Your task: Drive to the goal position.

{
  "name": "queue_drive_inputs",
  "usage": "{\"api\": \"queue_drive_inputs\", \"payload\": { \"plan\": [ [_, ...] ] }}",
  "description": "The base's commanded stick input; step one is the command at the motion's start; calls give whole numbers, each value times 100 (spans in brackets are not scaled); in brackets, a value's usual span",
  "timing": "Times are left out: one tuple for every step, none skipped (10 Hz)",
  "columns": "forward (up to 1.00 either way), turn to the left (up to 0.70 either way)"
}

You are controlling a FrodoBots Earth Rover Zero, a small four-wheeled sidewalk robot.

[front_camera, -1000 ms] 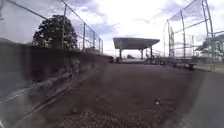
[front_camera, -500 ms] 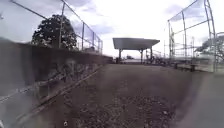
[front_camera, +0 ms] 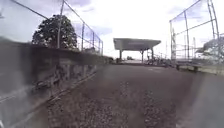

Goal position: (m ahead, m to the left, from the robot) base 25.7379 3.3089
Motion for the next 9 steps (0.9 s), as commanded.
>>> {"api": "queue_drive_inputs", "payload": {
  "plan": [
    [50,0],
    [50,0],
    [50,0],
    [50,0],
    [50,0],
    [50,0],
    [50,0],
    [50,0],
    [50,0]
  ]
}}
